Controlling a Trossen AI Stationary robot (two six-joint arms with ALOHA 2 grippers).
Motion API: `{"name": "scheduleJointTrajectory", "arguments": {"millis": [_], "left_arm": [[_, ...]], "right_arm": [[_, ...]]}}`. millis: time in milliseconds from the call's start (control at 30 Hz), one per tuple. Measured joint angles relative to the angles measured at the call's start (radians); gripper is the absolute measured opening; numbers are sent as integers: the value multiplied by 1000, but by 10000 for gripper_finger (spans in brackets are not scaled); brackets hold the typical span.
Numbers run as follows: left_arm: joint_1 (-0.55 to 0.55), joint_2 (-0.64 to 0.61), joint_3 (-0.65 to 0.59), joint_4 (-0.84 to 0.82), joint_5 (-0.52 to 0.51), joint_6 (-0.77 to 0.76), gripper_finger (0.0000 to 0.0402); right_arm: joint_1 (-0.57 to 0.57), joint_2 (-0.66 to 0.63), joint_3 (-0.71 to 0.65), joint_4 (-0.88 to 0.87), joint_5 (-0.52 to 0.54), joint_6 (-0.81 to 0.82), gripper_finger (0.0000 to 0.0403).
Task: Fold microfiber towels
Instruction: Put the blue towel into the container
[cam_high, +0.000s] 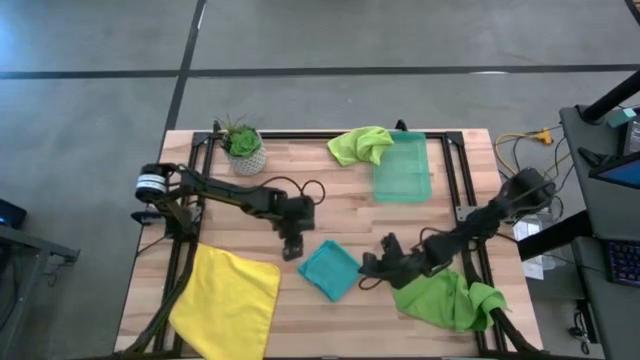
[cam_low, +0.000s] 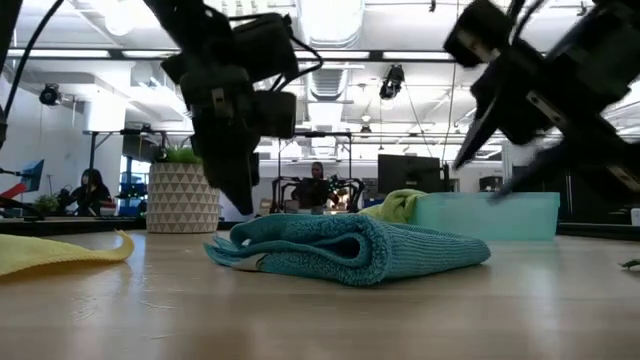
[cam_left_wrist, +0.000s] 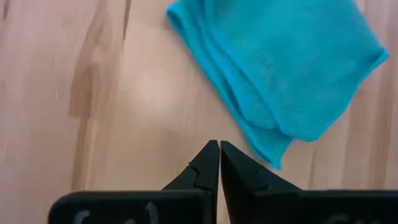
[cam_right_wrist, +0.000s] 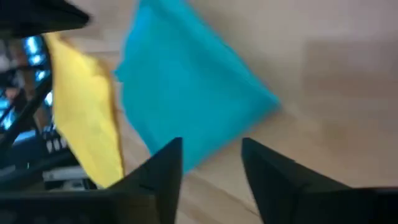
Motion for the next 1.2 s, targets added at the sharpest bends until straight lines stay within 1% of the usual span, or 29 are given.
{"name": "scheduleJointTrajectory", "arguments": {"millis": [133,200,300,400,700,867,1067,1200], "left_arm": [[-6,0,-17,65,4,-6,0],[-10,-1,-25,98,5,-7,0],[-19,1,-31,123,5,-9,0],[-31,2,-49,139,5,-32,0],[-83,3,-72,138,4,-33,0],[-97,42,-72,146,10,-33,0],[-103,119,-61,170,104,-67,0],[-103,137,-56,180,131,-84,0]], "right_arm": [[32,70,41,7,-1,89,215],[36,94,61,11,-14,102,230],[29,128,79,9,-47,112,241],[13,154,85,8,-55,116,244],[-60,188,84,27,-82,106,240],[-103,192,79,25,-83,60,240],[-147,193,76,20,-83,-19,239],[-164,193,73,28,-82,-93,231]]}}
